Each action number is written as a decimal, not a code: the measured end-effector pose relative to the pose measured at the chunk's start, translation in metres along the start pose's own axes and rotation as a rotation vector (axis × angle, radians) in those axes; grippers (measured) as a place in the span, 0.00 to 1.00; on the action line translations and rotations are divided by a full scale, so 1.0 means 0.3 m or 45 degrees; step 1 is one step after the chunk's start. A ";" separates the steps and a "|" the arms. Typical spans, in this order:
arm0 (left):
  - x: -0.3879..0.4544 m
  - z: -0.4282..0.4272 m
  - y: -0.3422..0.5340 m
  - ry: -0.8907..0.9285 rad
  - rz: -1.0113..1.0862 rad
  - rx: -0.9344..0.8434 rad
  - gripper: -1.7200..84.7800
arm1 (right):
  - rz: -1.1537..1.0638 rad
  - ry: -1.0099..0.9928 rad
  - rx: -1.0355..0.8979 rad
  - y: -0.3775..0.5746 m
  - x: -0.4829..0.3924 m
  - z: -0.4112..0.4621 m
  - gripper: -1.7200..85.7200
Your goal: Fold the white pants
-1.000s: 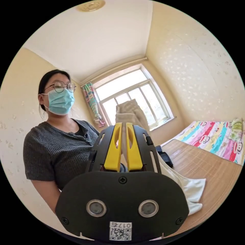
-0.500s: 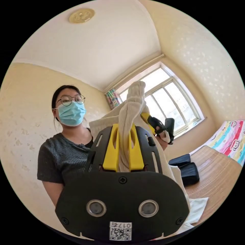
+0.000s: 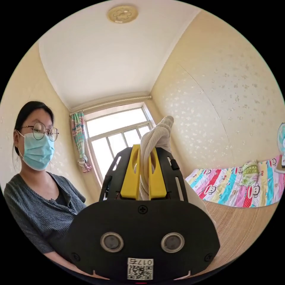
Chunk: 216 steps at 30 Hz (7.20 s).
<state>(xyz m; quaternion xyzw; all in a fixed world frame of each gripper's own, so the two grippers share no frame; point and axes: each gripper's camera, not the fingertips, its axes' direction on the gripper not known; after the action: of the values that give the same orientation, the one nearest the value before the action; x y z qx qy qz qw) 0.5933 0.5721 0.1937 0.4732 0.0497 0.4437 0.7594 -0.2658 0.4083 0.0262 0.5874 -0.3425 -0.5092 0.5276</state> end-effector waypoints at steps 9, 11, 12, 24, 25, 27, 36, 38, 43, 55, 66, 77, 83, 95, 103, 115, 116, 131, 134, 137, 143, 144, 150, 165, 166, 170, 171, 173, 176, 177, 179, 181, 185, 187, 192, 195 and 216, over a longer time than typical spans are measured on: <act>0.200 0.022 -0.117 -0.335 -0.008 0.300 0.23 | -0.330 0.282 -0.087 -0.065 -0.393 0.104 0.02; 0.203 -0.009 -0.119 -0.331 0.012 0.357 0.16 | -0.297 0.239 -0.126 -0.092 -0.372 0.069 0.02; 0.200 -0.038 -0.123 -0.353 0.039 0.375 0.11 | -0.239 0.226 -0.114 -0.108 -0.346 0.032 0.02; -0.041 -0.672 -0.539 -0.455 0.071 0.643 0.04 | -0.454 0.141 -0.043 -0.432 -0.471 -0.269 0.02; -0.018 -0.716 -0.616 -0.471 0.136 0.698 0.04 | -0.467 0.147 -0.042 -0.464 -0.486 -0.274 0.02; 0.022 -0.773 -0.740 -0.497 0.207 0.761 0.04 | -0.490 0.162 -0.060 -0.605 -0.540 -0.287 0.02; -0.117 -0.915 -1.180 -0.349 0.266 0.751 0.06 | -0.412 0.239 -0.182 -0.892 -0.450 -0.250 0.02; -0.221 -0.886 -1.153 -0.327 0.205 0.726 0.06 | -0.330 0.259 -0.220 -0.849 -0.332 -0.206 0.02; -0.575 -0.745 -1.073 -0.474 -0.045 0.620 0.06 | -0.087 0.379 -0.392 -0.786 0.102 -0.008 0.02; -2.348 -0.470 -1.261 -0.795 -0.861 0.074 0.09 | 0.653 0.725 -0.698 -0.668 1.626 0.630 0.12; -2.617 -0.544 0.195 -0.760 -1.322 -0.858 0.10 | 1.334 0.296 -1.511 0.645 1.633 0.721 0.11; -2.796 -0.613 0.556 -0.548 -1.335 -1.396 0.13 | 1.566 0.033 -1.845 0.968 1.483 1.030 0.14; -2.904 -0.727 0.491 -0.430 -1.340 -1.310 0.06 | 1.574 0.048 -1.715 0.827 1.463 1.048 0.07; -2.965 -1.166 0.538 -0.548 -1.936 -0.836 0.07 | 1.665 0.211 -1.546 0.538 1.597 0.667 0.10; -3.084 -0.676 0.121 -0.200 -1.399 -0.917 0.09 | 1.742 0.917 -1.141 0.212 1.862 0.020 0.13; -3.074 0.203 0.093 0.039 -1.560 -1.127 0.11 | 1.626 0.660 -1.548 0.240 2.088 -0.078 0.17; -3.069 0.225 0.100 0.040 -1.578 -1.139 0.11 | 1.620 0.598 -1.571 0.263 2.089 -0.073 0.17; -2.810 0.109 0.258 0.056 -1.460 -1.212 0.06 | 1.811 0.252 -1.124 0.246 1.716 -0.466 0.05; -2.788 0.001 0.281 -0.188 -1.660 -1.117 0.07 | 1.753 0.317 -1.118 0.168 1.674 -0.454 0.05; -2.761 -0.021 0.185 -0.193 -1.634 -0.923 0.11 | 1.593 0.271 -1.245 0.062 1.611 -0.363 0.05; -2.678 0.201 -0.086 0.152 -1.296 -0.924 0.15 | 1.430 0.020 -1.338 -0.074 1.488 -0.168 0.05; -2.659 0.229 -0.121 0.129 -1.252 -0.950 0.16 | 1.389 -0.022 -1.370 -0.088 1.470 -0.126 0.05; -2.587 0.312 -0.125 -0.103 -1.112 -1.189 0.10 | 1.129 -0.290 -1.515 -0.123 1.444 0.042 0.05; -2.551 0.015 0.130 0.081 -1.486 -0.560 0.05 | 1.452 -0.194 -1.267 -0.303 2.753 0.327 0.17; -2.548 0.010 0.142 0.086 -1.480 -0.558 0.05 | 1.479 -0.151 -1.175 -0.311 2.797 0.336 0.17; -2.552 -0.008 0.183 0.107 -1.550 -0.539 0.05 | 1.598 0.067 -0.602 -0.297 2.955 0.401 0.18; -2.552 -0.017 0.190 0.111 -1.564 -0.519 0.05 | 1.616 0.156 -0.563 -0.276 2.968 0.434 0.18; -2.549 -0.026 0.197 0.110 -1.565 -0.510 0.05 | 1.627 0.280 -0.588 -0.243 2.980 0.496 0.18; -2.542 -0.046 0.220 0.113 -1.570 -0.484 0.05 | 1.582 0.525 -0.769 -0.203 2.983 0.603 0.19; -2.541 -0.059 0.235 0.119 -1.585 -0.459 0.05 | 1.536 0.593 -0.822 -0.195 2.978 0.641 0.19; -2.541 -0.082 0.265 0.127 -1.619 -0.416 0.05 | 1.479 0.607 -0.859 -0.187 2.970 0.697 0.18; -2.539 -0.117 0.313 0.129 -1.664 -0.364 0.05 | 1.404 0.600 -0.881 -0.200 2.951 0.757 0.14; -2.529 -0.198 0.372 0.126 -1.699 -0.285 0.04 | 0.929 0.802 -1.088 -0.384 2.782 1.029 0.07; -2.516 -0.313 0.395 0.066 -1.686 -0.254 0.04 | 0.603 0.869 -1.273 -0.466 2.653 1.237 0.06; -2.525 -0.625 0.446 -0.192 -1.665 -0.261 0.04 | 0.273 0.667 -1.350 -0.527 2.367 1.757 0.05; -2.574 -0.774 0.513 -0.391 -1.633 -0.401 0.04 | 0.245 0.457 -1.354 -0.467 2.307 1.985 0.05; -2.719 -0.875 0.801 -0.466 -1.518 -1.007 0.05 | 1.387 -0.080 -1.766 0.700 1.561 0.952 0.15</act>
<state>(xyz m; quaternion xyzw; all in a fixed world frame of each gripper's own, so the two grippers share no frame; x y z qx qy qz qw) -0.1778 0.1990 -0.0476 0.1232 0.0075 -0.1456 0.9816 -0.3960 -0.1531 0.1403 -0.1243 -0.2031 -0.2959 0.9251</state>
